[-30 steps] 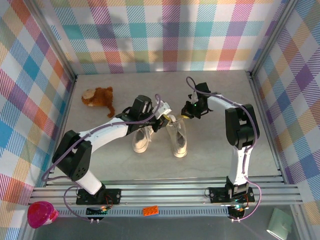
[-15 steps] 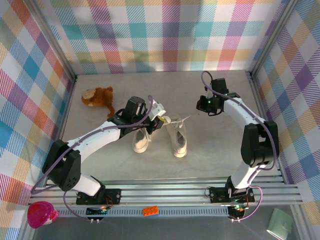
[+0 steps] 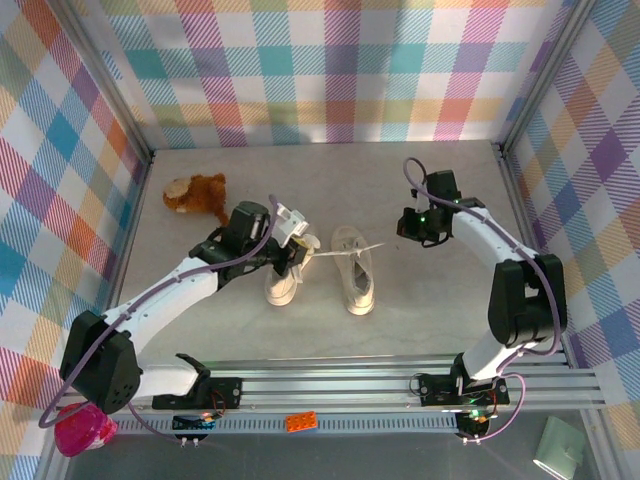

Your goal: Tie the shoes

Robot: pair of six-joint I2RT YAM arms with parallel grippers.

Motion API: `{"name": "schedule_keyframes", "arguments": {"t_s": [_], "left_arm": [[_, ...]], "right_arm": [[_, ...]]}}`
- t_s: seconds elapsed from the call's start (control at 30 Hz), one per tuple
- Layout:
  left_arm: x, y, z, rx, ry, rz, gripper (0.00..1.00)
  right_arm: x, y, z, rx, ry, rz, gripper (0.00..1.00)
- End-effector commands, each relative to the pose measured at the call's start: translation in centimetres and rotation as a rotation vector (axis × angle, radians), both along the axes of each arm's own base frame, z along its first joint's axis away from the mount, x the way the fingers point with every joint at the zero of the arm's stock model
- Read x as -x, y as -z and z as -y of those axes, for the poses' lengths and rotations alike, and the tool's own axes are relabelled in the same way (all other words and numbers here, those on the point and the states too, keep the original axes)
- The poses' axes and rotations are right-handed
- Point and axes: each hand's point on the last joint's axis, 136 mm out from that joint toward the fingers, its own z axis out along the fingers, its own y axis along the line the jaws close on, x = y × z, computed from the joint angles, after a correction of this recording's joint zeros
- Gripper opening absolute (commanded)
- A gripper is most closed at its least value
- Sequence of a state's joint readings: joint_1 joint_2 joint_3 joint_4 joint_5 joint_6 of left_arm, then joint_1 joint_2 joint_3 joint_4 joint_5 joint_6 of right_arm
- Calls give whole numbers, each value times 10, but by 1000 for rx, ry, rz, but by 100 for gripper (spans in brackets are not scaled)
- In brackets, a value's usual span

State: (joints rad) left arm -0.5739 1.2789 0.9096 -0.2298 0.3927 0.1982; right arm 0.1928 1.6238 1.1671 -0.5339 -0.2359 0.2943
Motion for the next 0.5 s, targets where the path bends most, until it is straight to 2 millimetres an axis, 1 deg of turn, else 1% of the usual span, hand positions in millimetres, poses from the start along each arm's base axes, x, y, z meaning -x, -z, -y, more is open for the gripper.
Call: {"name": "schedule_keyframes", "arguments": {"t_s": [0.0, 0.07, 0.1, 0.17, 0.23, 0.27, 0.37, 0.4, 0.43, 0.47], "left_arm": [[21, -19, 34, -6, 86, 34, 0], [30, -25, 64, -6, 150, 58, 0], [34, -26, 78, -6, 178, 69, 0], [44, -26, 114, 0, 251, 107, 0], [48, -24, 143, 16, 295, 129, 0], [46, -22, 157, 28, 304, 134, 0], [43, -15, 185, 53, 321, 138, 0], [42, -14, 190, 56, 324, 140, 4], [42, -10, 194, 52, 329, 137, 12], [40, -8, 196, 47, 326, 135, 23]], "right_arm": [[-14, -23, -36, -40, -158, 53, 0], [-21, -32, -65, -78, -254, 58, 0], [-26, -40, -78, -101, -292, 67, 0], [-35, -51, -104, -139, -371, 69, 0], [-42, -60, -123, -159, -431, 74, 0], [-44, -64, -131, -165, -457, 80, 0], [-48, -71, -145, -193, -498, 88, 0], [-48, -72, -146, -202, -504, 88, 0], [-47, -74, -148, -213, -514, 90, 0], [-46, -75, -149, -223, -526, 91, 0]]}}
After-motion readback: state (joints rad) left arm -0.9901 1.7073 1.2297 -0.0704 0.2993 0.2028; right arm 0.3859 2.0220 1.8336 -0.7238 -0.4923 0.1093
